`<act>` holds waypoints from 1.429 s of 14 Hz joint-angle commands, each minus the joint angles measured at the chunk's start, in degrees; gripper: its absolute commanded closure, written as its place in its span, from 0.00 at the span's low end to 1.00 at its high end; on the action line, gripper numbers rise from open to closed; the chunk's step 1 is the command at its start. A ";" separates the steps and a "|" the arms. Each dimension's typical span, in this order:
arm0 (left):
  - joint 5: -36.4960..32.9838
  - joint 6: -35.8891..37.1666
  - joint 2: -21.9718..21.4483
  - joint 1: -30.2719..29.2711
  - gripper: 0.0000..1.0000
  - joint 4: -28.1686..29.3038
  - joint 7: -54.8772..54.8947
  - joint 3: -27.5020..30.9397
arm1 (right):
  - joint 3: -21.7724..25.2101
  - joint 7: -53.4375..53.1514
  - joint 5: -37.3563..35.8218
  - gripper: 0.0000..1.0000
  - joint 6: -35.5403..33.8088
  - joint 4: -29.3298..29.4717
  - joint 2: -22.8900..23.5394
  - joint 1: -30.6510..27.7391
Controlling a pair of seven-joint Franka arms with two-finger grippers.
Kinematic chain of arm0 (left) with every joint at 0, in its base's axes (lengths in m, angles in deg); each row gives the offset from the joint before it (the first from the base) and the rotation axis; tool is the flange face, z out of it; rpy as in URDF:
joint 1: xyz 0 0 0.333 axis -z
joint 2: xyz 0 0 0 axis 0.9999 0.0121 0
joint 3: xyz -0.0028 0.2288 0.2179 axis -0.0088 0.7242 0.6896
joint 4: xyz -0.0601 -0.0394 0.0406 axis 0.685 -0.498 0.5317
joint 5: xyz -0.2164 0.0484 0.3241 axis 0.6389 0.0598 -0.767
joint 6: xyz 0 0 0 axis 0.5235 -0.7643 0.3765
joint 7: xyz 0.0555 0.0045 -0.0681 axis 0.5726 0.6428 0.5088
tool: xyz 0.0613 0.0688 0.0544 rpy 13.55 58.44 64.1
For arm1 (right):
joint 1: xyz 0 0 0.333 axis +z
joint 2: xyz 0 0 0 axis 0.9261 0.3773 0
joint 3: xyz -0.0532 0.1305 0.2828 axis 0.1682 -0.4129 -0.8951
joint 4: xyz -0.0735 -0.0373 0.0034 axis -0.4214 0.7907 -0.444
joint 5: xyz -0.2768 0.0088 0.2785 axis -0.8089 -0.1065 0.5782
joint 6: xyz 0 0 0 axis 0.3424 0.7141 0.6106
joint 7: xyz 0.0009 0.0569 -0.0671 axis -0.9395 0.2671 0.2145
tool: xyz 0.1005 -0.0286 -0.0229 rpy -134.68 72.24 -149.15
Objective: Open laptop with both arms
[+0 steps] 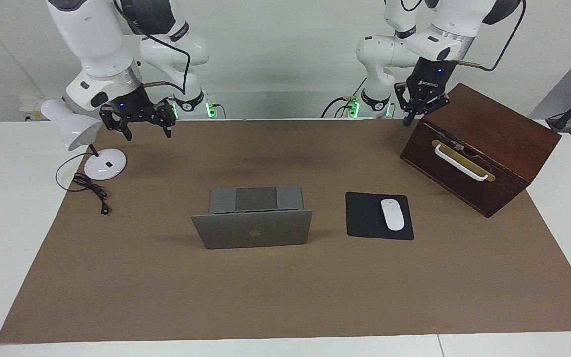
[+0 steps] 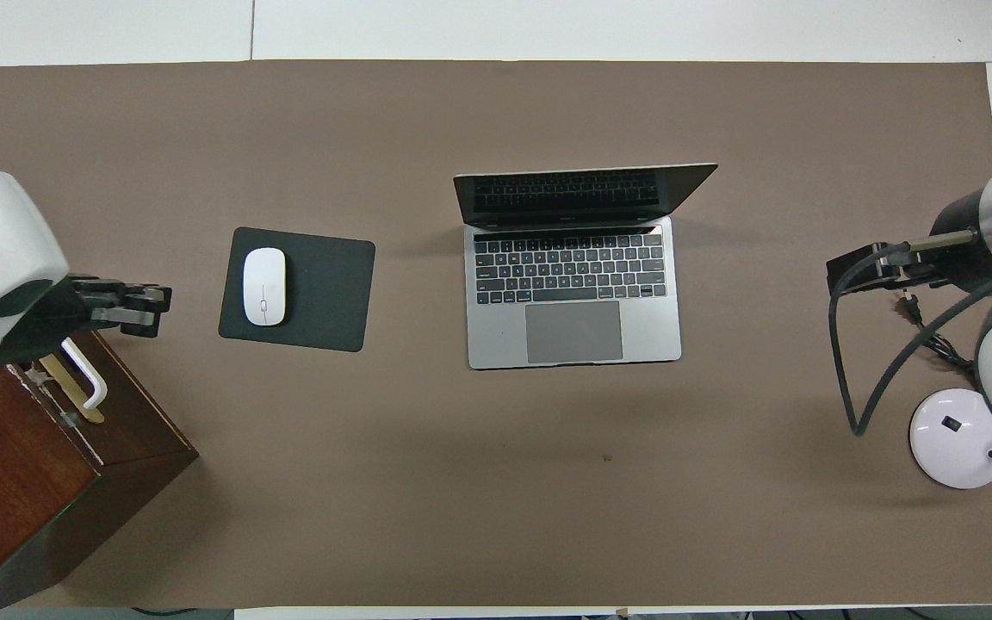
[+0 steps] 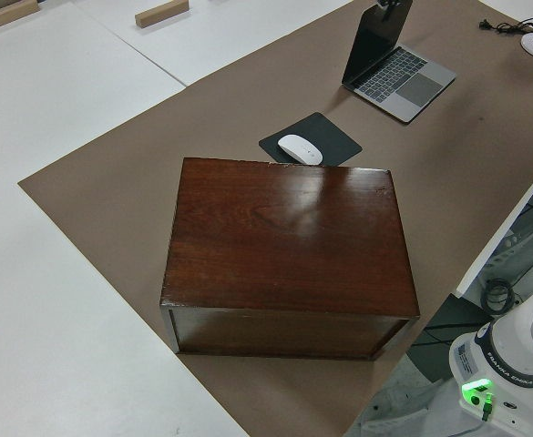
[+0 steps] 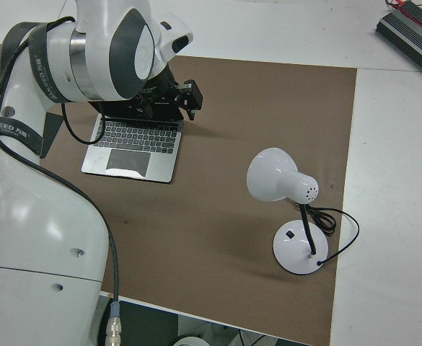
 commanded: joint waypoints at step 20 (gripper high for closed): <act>-7.25 6.74 4.32 -10.95 0.00 -4.60 0.83 -0.10 | 4.12 -0.21 -0.19 0.00 -1.18 0.86 0.48 2.21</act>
